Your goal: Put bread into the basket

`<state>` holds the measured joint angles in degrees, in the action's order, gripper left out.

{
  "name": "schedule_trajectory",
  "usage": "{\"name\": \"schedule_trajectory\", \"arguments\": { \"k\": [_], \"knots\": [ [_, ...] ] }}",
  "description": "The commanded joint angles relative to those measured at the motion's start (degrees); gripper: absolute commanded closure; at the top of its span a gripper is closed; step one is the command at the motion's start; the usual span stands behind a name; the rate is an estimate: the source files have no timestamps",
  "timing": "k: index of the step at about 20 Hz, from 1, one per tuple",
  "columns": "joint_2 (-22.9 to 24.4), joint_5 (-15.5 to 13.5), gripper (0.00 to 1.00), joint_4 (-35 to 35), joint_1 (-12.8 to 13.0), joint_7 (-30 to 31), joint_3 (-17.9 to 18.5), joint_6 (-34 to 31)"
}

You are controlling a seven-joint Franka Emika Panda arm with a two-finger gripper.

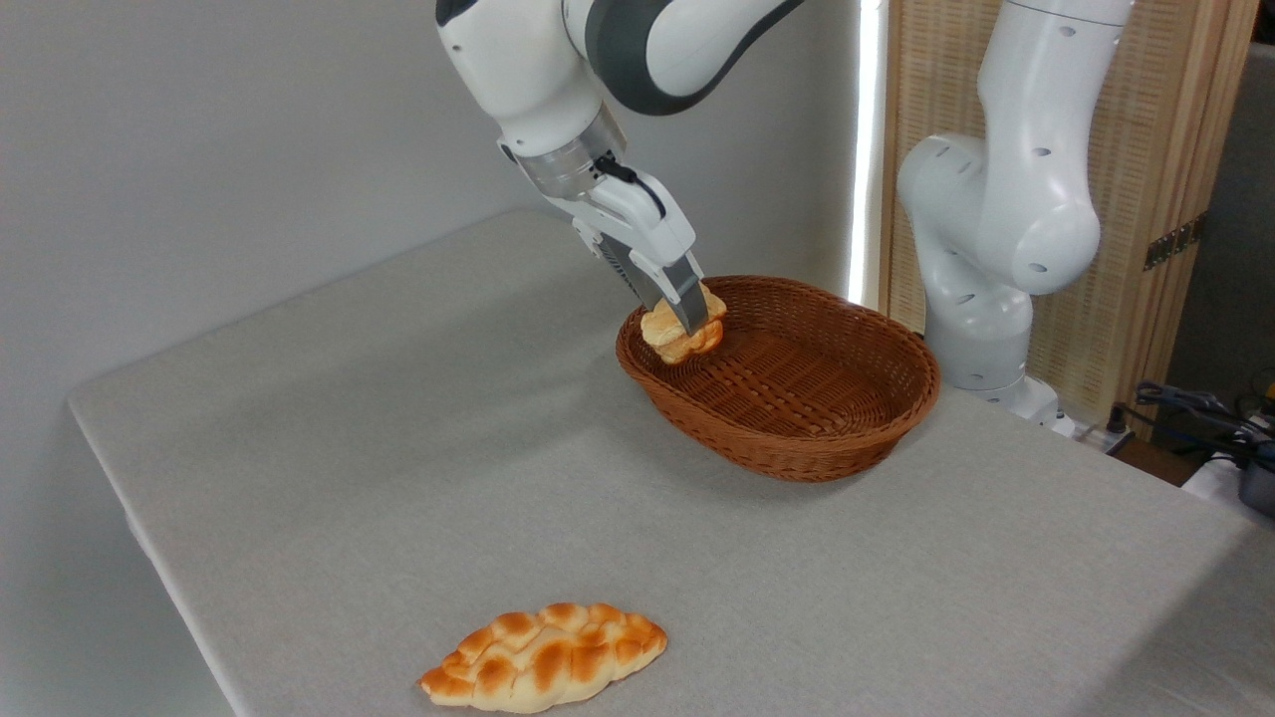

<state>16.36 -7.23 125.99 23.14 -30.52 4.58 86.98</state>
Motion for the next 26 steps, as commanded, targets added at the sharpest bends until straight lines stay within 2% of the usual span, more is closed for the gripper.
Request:
{"name": "schedule_trajectory", "arguments": {
  "k": [1,7,11,13,15,17,21,24,25,26],
  "knots": [
    [-0.7,-0.5,0.00,-0.7,0.4,0.5,0.1,0.5],
    [-0.4,-0.3,0.00,-1.2,0.5,-0.2,0.2,0.5],
    [-0.5,0.1,0.00,-6.4,-0.2,-0.2,1.0,0.9],
    [-0.8,0.2,0.00,-9.3,-0.8,-0.2,1.5,4.5],
    [-1.7,0.3,0.00,-11.5,-0.9,-0.2,3.8,10.5],
    [-3.7,0.4,0.00,-14.0,-1.0,-0.4,6.1,13.6],
    [-9.1,0.4,0.00,-21.6,-1.0,-5.8,9.1,14.8],
    [-10.5,0.5,0.00,-22.3,-1.0,-9.9,10.5,15.8],
    [-10.7,1.4,0.00,-22.3,-1.0,-11.2,10.6,15.8],
    [-10.8,3.7,0.00,-22.3,-1.0,-11.8,10.5,15.8]
  ]
}}
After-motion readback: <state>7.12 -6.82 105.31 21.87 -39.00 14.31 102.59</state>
